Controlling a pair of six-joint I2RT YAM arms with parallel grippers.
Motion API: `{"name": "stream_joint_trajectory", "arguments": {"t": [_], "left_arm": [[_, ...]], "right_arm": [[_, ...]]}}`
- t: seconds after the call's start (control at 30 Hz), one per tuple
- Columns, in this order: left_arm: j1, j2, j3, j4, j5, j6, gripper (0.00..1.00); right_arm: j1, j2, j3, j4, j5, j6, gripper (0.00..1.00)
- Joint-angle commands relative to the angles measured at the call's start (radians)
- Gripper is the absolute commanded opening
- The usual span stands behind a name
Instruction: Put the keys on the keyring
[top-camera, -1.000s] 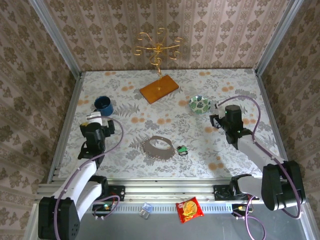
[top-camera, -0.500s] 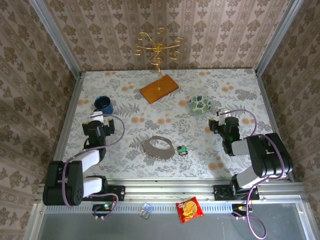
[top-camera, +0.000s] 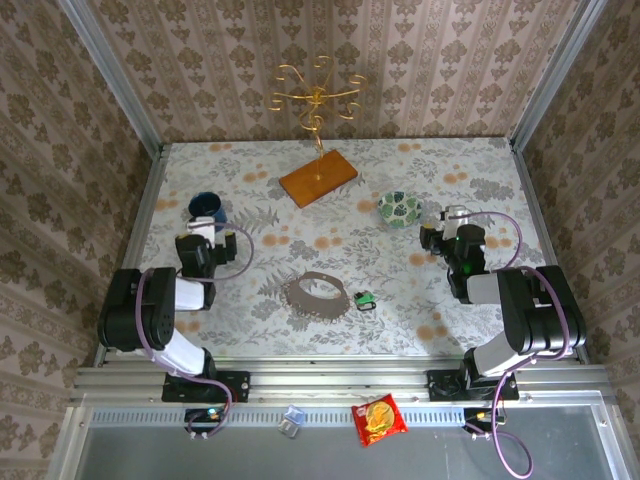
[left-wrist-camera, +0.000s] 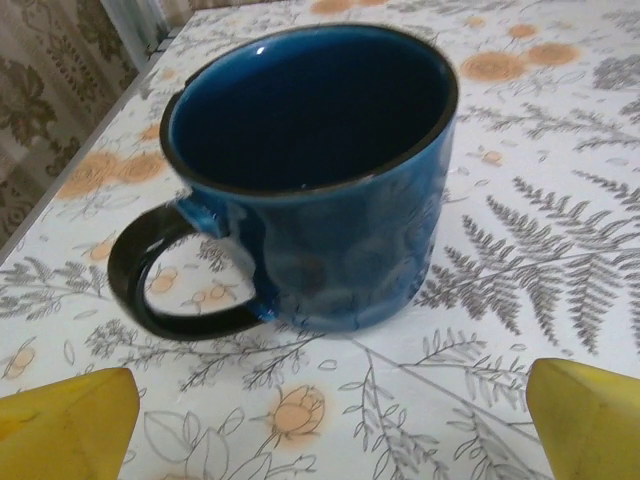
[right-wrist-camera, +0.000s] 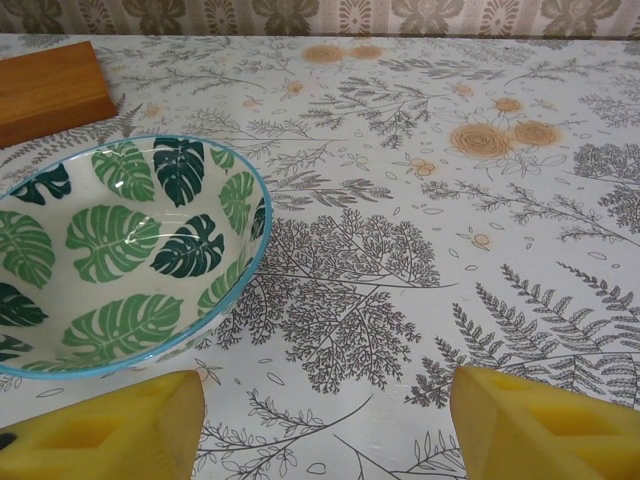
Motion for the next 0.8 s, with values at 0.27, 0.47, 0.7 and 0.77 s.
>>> {"name": "stream_joint_trajectory", "arguments": {"t": [0.27, 0.47, 0.7, 0.77], "left_arm": [[0.007, -0.001, 0.018, 0.071, -0.034, 0.001, 1.00], [0.001, 0.000, 0.054, 0.005, 0.002, 0.023, 1.00], [0.004, 0.001, 0.055, 0.002, 0.005, 0.023, 1.00], [0.001, -0.002, 0.052, 0.008, 0.009, 0.026, 1.00]], "right_arm": [[-0.012, -0.002, 0.030, -0.014, -0.004, 0.026, 0.71], [-0.012, 0.000, 0.031, -0.016, -0.004, 0.027, 0.73], [-0.012, -0.002, 0.031, -0.016, -0.004, 0.027, 0.78], [-0.012, -0.002, 0.031, -0.016, 0.004, 0.030, 1.00]]}}
